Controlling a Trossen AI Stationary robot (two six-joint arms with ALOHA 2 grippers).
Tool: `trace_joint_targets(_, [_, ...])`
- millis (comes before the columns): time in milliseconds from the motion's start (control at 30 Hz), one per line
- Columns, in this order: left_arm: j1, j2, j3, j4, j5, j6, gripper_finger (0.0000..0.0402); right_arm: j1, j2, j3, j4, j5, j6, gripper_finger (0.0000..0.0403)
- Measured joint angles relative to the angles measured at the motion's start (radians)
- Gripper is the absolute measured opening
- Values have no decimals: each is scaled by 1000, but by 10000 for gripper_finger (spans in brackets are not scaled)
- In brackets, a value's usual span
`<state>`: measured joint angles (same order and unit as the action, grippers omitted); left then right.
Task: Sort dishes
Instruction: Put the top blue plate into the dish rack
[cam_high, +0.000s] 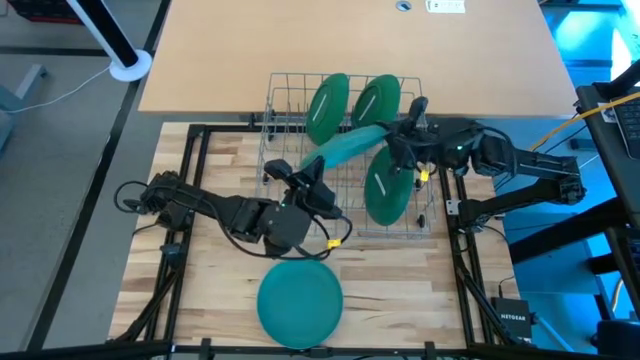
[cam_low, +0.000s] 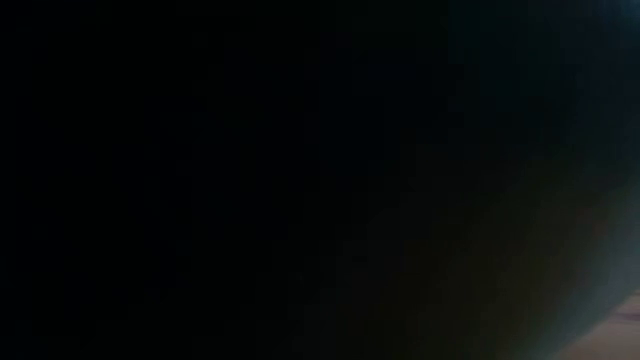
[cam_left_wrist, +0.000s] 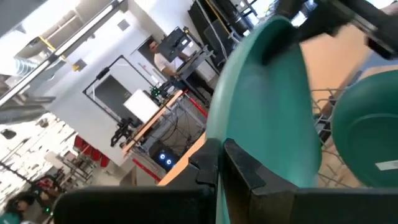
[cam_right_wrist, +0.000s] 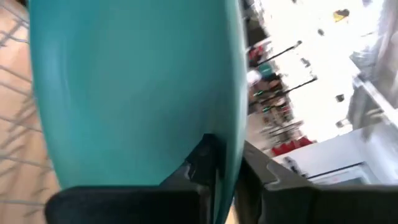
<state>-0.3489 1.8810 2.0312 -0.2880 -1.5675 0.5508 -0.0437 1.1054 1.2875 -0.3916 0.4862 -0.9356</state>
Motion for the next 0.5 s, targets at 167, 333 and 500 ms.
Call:
trace_joint_targets(167, [-25,1,0,2,-3,7,0,1,3,-2,62,-10,-122,33])
trace_joint_targets(333, [-71,1,0,2,14,66,7,2,2,-1,43,-63,-228,33])
trace_joint_targets(500, [-143,-15,6,27,-8,133,21,2,22,-15,-54,-127,-436,15])
